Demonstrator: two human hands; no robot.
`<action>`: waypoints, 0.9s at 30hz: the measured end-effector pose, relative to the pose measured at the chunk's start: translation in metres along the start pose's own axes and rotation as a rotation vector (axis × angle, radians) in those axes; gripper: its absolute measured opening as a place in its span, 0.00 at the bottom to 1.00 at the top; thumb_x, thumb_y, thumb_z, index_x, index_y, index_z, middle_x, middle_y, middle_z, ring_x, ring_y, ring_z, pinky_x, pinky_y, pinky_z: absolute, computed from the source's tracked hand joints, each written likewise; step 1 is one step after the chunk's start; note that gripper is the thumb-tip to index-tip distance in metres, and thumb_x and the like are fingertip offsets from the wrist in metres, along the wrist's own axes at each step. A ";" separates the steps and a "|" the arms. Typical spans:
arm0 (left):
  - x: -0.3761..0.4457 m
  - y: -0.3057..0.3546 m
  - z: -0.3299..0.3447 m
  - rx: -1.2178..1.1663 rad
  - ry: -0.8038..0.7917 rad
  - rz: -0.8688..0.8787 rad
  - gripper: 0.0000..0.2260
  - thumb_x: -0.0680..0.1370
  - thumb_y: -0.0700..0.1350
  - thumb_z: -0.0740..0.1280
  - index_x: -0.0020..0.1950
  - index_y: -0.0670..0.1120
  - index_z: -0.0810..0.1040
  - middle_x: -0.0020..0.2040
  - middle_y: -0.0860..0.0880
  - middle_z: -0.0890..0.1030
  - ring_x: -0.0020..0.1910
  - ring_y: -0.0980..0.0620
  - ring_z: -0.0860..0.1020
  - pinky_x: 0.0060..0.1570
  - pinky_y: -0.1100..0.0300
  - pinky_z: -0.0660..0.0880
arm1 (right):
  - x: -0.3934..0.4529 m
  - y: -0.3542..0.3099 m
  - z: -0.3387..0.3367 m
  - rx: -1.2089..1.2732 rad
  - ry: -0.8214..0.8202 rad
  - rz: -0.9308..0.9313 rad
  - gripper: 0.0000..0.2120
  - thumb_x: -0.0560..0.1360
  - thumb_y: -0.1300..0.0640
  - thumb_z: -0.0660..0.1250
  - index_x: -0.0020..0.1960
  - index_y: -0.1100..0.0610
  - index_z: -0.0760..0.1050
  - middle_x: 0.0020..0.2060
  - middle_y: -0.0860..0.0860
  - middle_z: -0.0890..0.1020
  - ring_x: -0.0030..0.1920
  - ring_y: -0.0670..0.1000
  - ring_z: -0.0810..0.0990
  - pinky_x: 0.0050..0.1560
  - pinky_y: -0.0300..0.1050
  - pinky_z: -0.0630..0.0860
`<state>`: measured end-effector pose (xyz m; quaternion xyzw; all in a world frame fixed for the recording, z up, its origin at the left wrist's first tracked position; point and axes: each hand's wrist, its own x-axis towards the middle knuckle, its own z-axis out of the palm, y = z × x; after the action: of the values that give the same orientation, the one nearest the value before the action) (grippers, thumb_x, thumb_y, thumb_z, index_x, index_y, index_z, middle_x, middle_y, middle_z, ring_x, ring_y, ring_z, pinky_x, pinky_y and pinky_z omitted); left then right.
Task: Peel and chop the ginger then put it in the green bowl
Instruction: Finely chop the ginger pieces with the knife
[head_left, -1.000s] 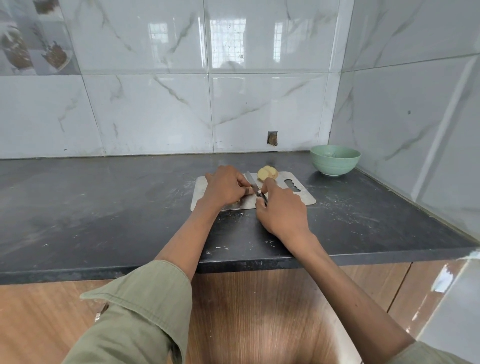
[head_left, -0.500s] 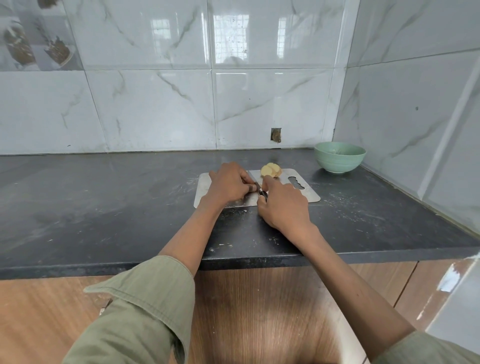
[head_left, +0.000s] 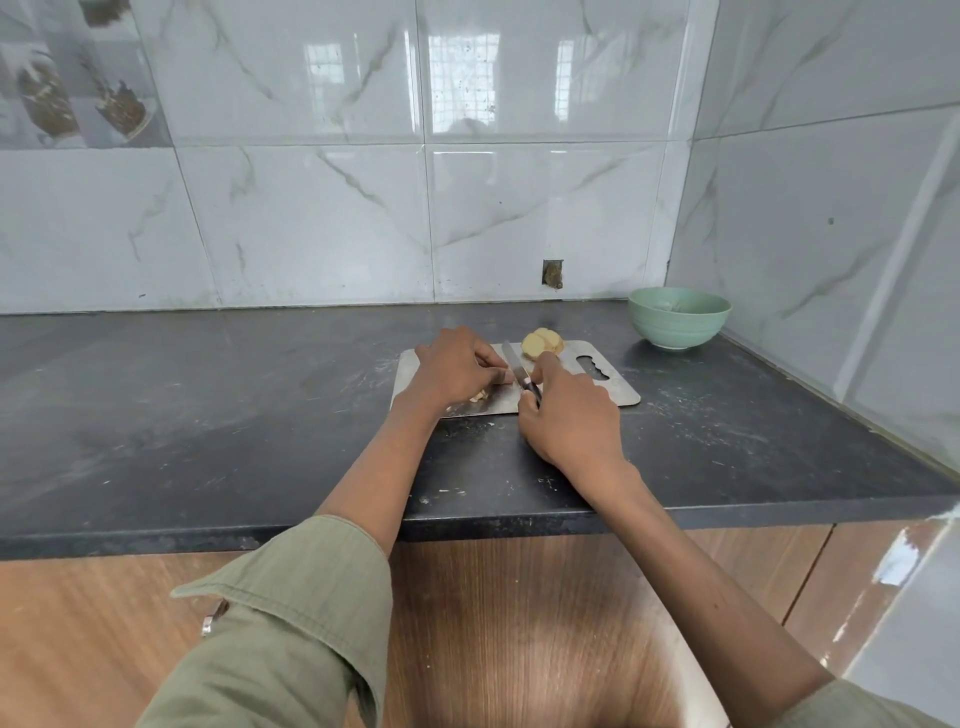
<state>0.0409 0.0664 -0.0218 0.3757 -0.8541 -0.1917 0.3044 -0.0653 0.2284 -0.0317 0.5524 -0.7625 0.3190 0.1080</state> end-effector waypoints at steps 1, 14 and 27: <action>0.000 0.001 -0.001 -0.001 0.003 -0.005 0.04 0.70 0.54 0.80 0.38 0.63 0.86 0.34 0.63 0.84 0.43 0.57 0.84 0.57 0.41 0.78 | 0.000 0.000 -0.001 0.001 0.001 0.003 0.09 0.80 0.52 0.61 0.59 0.54 0.71 0.41 0.52 0.75 0.42 0.57 0.70 0.41 0.50 0.66; -0.008 0.010 -0.009 0.027 -0.006 0.009 0.05 0.71 0.41 0.79 0.46 0.49 0.90 0.40 0.55 0.87 0.37 0.65 0.82 0.41 0.67 0.78 | -0.002 -0.001 -0.001 0.041 -0.011 -0.003 0.09 0.80 0.52 0.60 0.58 0.53 0.70 0.41 0.52 0.74 0.44 0.59 0.73 0.43 0.51 0.68; -0.007 0.011 -0.007 -0.014 -0.004 -0.011 0.05 0.70 0.40 0.80 0.43 0.49 0.90 0.38 0.53 0.87 0.37 0.61 0.82 0.48 0.53 0.83 | 0.013 0.002 0.002 -0.005 -0.092 -0.023 0.06 0.79 0.52 0.62 0.54 0.52 0.70 0.47 0.55 0.80 0.44 0.58 0.71 0.43 0.50 0.65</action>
<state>0.0431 0.0782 -0.0132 0.3779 -0.8513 -0.2000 0.3041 -0.0711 0.2172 -0.0274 0.5749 -0.7610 0.2903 0.0778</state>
